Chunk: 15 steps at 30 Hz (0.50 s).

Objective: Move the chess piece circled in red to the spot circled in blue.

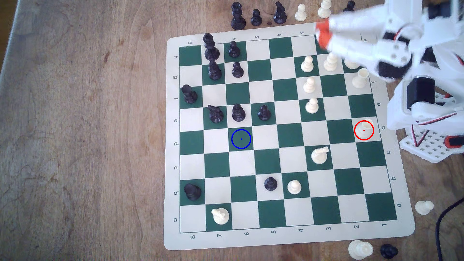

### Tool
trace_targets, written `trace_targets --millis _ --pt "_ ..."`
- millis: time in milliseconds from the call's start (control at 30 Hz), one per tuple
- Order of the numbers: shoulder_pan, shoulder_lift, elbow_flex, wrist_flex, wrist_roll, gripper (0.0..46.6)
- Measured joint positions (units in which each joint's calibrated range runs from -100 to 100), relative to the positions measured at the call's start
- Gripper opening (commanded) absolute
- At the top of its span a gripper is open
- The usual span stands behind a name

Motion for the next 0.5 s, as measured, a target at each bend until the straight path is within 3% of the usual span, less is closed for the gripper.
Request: trace_targets --millis 233,500 --pt "-2.14 5.53 -4.16 23.75 -0.44 0.4" --pt "-9.22 12.57 -5.87 38.96 -2.88 13.2"
